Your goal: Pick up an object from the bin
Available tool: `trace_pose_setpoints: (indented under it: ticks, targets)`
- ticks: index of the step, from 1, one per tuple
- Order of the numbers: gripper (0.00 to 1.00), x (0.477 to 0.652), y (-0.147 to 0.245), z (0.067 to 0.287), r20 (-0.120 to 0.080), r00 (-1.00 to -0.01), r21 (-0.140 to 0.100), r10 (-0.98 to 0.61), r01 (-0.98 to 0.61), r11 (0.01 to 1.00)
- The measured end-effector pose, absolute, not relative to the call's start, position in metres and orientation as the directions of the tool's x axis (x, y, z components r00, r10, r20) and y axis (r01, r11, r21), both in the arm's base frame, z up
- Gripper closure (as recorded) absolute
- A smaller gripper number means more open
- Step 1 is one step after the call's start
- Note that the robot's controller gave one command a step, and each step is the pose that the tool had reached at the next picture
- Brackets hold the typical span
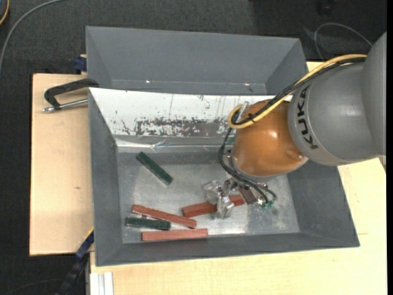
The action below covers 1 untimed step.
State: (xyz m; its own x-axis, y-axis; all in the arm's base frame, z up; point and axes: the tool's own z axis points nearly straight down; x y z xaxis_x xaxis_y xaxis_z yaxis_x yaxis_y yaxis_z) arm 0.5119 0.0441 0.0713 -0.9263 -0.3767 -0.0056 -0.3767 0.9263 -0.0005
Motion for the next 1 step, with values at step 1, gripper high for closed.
trace_pose_setpoints:
  ticks: [1]
  targets:
    - [1.0, 0.5297, -0.0353, 0.2963, -0.013, -0.843, -0.01, -0.537, -0.537, 0.844]
